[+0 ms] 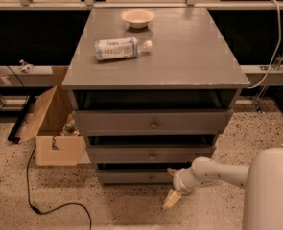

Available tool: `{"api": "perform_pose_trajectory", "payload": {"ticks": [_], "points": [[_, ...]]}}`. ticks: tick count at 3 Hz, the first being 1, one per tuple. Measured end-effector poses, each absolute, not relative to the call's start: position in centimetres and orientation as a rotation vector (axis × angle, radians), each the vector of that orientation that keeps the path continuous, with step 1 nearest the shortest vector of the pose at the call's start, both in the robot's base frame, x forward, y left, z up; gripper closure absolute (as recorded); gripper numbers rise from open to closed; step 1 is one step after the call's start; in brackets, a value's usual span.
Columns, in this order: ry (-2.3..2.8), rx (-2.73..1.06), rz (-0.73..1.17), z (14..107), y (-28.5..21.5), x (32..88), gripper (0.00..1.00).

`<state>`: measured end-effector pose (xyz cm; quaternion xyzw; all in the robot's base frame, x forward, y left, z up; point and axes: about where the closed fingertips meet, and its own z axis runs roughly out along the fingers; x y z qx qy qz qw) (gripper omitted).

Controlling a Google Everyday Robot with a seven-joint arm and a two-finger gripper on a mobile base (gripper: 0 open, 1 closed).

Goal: Open bottom drawer

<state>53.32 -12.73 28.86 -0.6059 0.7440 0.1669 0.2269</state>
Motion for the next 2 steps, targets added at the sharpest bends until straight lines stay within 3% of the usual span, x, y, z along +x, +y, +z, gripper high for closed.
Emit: {"api": "perform_pose_trajectory", "payload": {"ticks": [2], "points": [[2.159, -1.682, 0.332, 21.7, -15.0, 57.8, 0.0]]}}
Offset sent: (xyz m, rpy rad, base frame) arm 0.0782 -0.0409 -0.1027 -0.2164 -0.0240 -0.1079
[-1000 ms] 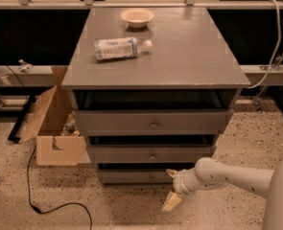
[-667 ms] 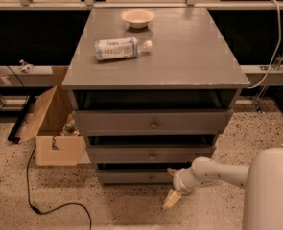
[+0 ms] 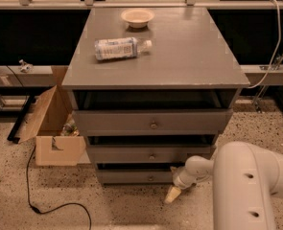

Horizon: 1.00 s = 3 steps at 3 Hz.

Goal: Open bottom drawer

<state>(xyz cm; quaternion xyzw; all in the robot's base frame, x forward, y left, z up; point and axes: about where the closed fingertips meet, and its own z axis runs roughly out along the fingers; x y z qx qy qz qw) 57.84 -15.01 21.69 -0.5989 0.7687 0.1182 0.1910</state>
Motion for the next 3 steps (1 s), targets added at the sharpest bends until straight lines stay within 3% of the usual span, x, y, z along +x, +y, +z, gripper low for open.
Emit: {"api": "perform_pose_trajectory", "payload": {"ticks": [2, 3], "points": [[2.182, -1.69, 0.141, 19.6, -16.3, 62.2, 0.0], [2.181, -1.705, 0.161, 17.9, -15.9, 62.8, 0.0]]}}
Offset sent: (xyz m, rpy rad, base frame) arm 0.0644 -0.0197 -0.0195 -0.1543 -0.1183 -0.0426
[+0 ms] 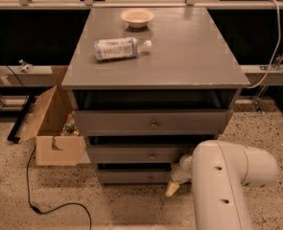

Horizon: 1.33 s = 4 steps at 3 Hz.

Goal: Open bottom drawer

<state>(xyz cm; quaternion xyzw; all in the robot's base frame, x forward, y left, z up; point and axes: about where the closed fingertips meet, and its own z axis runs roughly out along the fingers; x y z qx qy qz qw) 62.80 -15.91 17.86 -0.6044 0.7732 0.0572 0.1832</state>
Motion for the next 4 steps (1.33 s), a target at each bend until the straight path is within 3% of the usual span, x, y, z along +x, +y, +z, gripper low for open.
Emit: {"api": "perform_pose_trajectory", "payload": {"ticks": [1, 2, 4], "points": [[2.183, -1.718, 0.214, 16.1, -15.5, 61.6, 0.16], [2.191, -1.708, 0.24, 15.6, -15.6, 59.7, 0.47], [2.19, -1.708, 0.24, 17.0, -15.6, 59.7, 0.94]]}}
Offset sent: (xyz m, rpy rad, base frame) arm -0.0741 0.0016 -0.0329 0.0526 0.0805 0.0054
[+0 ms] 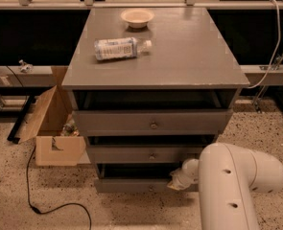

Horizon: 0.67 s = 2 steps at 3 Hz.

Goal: Open bottom drawer

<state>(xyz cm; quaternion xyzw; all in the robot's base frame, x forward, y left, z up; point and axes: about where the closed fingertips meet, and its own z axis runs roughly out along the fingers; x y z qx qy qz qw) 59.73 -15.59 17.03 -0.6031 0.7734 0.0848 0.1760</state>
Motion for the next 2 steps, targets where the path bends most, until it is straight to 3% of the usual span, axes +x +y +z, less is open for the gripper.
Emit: {"api": "perform_pose_trajectory", "payload": {"ticks": [1, 2], "points": [[2.174, -1.725, 0.261, 17.64, -15.49, 59.15, 1.0], [2.174, -1.725, 0.261, 17.67, -15.5, 59.15, 0.86]]}}
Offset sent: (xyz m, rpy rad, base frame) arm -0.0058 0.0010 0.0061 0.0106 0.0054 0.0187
